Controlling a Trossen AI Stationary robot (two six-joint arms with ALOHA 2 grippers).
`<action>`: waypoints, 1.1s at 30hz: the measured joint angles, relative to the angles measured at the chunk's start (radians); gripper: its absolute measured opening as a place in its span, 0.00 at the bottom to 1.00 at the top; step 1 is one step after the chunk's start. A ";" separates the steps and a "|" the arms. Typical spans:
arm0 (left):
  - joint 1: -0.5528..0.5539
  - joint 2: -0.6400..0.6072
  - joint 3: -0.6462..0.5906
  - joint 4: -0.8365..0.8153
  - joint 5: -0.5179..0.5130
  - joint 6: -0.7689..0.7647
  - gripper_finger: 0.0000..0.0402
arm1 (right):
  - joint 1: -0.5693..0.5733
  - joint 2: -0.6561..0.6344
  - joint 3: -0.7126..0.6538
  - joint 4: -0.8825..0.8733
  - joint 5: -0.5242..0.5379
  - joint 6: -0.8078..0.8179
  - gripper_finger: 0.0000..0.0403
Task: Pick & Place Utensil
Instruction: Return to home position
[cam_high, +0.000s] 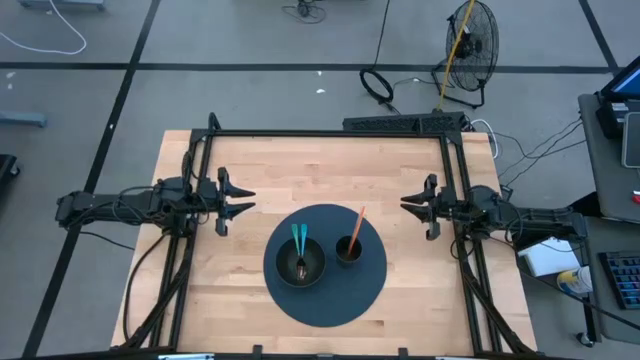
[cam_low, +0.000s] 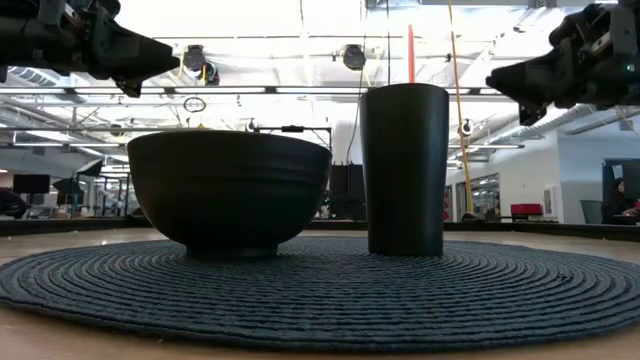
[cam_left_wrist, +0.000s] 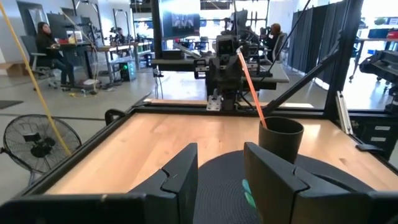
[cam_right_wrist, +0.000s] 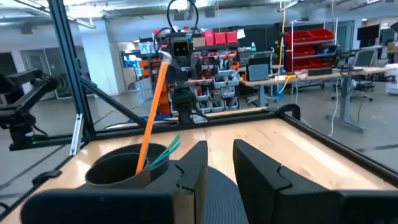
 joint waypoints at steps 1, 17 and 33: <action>0.000 0.000 0.000 0.000 0.000 0.005 0.34 | 0.000 0.001 -0.006 -0.004 -0.001 0.004 0.17; -0.013 0.001 -0.184 0.235 -0.010 0.015 0.34 | 0.001 0.001 -0.021 -0.067 -0.004 0.009 0.17; -0.018 -0.281 -0.184 0.033 -0.012 0.074 0.34 | 0.001 0.001 -0.022 -0.074 -0.005 -0.008 0.16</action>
